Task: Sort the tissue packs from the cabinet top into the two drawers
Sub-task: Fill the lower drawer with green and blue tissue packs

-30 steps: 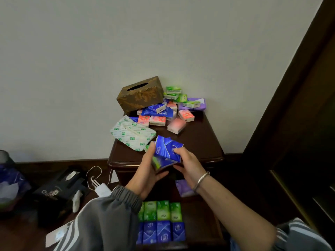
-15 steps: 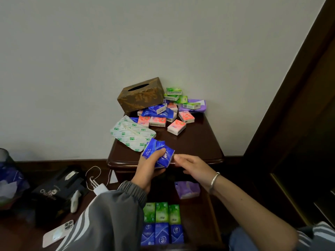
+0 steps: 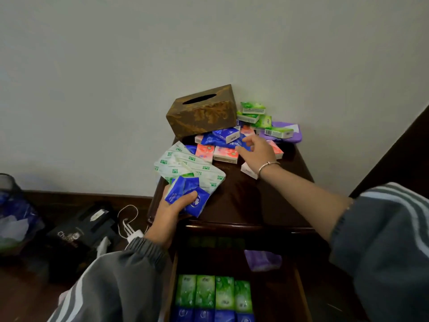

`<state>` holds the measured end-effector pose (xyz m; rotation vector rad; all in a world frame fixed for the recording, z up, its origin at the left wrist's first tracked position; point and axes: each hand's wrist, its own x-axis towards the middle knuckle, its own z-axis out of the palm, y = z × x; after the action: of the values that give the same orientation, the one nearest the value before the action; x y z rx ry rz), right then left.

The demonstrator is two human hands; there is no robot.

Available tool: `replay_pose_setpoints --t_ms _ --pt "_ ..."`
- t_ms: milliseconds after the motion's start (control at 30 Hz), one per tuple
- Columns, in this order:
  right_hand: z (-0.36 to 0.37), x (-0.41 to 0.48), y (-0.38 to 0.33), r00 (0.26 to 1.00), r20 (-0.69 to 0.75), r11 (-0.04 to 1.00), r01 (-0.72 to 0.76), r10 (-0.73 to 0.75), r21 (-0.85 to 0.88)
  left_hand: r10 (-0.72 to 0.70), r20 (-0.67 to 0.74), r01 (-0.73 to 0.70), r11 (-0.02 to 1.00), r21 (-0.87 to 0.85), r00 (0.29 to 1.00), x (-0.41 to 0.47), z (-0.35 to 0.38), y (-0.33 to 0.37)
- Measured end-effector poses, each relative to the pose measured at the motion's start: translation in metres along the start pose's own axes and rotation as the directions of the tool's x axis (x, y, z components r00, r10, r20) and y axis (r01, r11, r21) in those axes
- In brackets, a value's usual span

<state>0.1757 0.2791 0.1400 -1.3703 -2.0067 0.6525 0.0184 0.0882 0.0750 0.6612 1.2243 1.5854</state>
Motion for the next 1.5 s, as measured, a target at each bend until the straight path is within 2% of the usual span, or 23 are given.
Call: replay_pose_setpoints --t_ms 167,333,433,633,900,1167,1333,1500 --pt "0.031 0.045 -0.004 0.998 -0.056 0.999 -0.021 0.019 -0.033 -0.015 0.093 0.021 0.998 -0.057 0.996 0.003 -0.014 -0.002" --pt "0.043 0.052 0.000 0.998 -0.038 0.997 -0.054 0.056 0.048 0.033 0.169 -0.026 0.999 -0.038 0.985 0.006 -0.021 -0.006" --pt "0.043 0.053 0.004 0.997 -0.030 0.995 -0.068 0.070 0.078 0.026 0.171 -0.022 0.999 -0.027 0.985 0.006 -0.022 -0.006" --pt "0.047 0.056 -0.006 0.991 -0.059 0.989 -0.122 0.118 -0.081 0.012 0.147 -0.010 1.000 -0.014 0.989 0.006 -0.020 -0.005" --pt "0.033 0.031 -0.003 0.972 -0.185 0.988 -0.152 0.146 -0.021 0.022 0.121 -0.015 0.998 -0.055 0.992 0.004 -0.015 -0.002" --pt "-0.016 -0.032 0.018 0.961 -0.213 0.965 -0.124 0.175 0.232 -0.014 0.020 0.014 1.000 -0.019 1.000 0.002 -0.006 0.004" --pt "-0.049 -0.091 0.038 0.946 -0.213 0.894 -0.135 0.245 0.428 -0.001 -0.051 0.006 0.996 0.086 0.999 -0.002 0.009 0.012" --pt "-0.072 -0.151 0.064 0.945 -0.145 0.807 -0.164 0.295 0.568 0.019 -0.105 -0.005 0.992 0.127 0.994 -0.007 0.025 0.012"
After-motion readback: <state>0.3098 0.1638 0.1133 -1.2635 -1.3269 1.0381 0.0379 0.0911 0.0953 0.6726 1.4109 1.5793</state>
